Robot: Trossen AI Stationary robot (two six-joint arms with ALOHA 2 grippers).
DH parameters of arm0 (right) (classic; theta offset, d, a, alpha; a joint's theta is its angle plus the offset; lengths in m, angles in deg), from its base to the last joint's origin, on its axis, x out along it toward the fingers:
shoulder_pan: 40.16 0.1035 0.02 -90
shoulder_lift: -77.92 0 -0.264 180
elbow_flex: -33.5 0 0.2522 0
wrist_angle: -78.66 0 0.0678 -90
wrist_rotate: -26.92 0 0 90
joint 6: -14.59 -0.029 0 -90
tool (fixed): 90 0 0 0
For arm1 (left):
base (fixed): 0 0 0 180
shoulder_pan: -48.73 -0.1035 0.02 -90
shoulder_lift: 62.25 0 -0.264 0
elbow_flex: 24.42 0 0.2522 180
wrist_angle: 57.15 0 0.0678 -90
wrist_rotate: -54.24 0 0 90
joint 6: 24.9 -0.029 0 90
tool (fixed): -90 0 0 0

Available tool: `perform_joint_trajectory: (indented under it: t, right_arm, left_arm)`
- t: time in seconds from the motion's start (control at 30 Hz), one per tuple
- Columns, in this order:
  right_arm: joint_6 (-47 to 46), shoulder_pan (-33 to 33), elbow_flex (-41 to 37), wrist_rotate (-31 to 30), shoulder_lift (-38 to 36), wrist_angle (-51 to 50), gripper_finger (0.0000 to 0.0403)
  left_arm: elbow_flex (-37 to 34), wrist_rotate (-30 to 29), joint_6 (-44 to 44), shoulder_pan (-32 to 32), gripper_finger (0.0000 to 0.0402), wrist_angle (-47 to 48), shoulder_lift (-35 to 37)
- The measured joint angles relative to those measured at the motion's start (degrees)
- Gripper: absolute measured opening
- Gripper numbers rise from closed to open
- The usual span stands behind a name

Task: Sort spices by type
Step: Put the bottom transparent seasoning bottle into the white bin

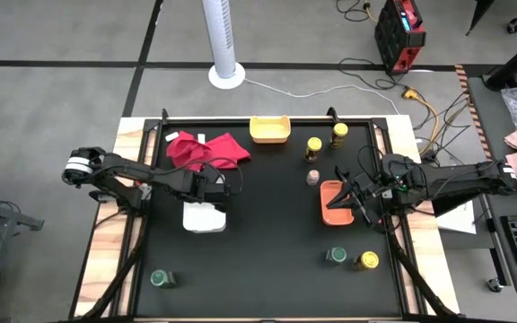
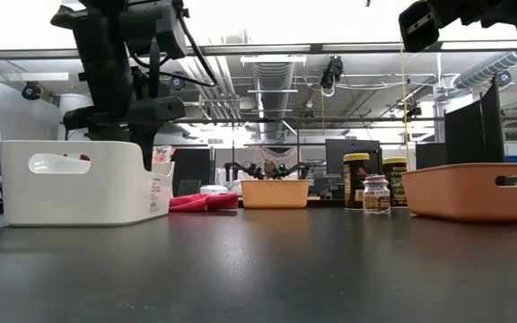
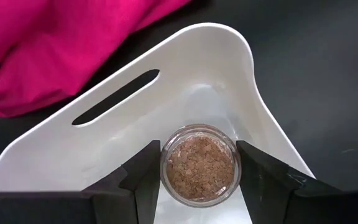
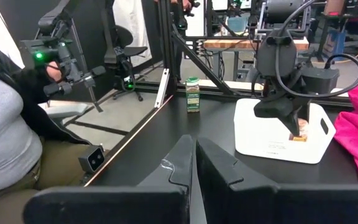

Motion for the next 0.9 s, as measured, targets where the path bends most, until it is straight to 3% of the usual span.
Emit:
perform_joint_trajectory:
  t: [0.4,0.6,0.9]
  right_arm:
    - [-0.02,0.01,0.0,0.0,0.0,0.0,0.0013]
    - [-0.02,0.0,0.0,0.0,0.0,-0.02,0.0013]
    - [-0.04,0.02,-0.01,0.0,0.0,-0.02,0.0013]
  left_arm:
    - [0.0,1.87,-8.45,-2.32,0.0165,-0.42,0.0]
    - [0.22,5.98,-22.23,-2.63,0.0165,-0.52,0.74]
    - [0.35,6.43,-43.83,-2.74,0.0165,-2.49,2.57]
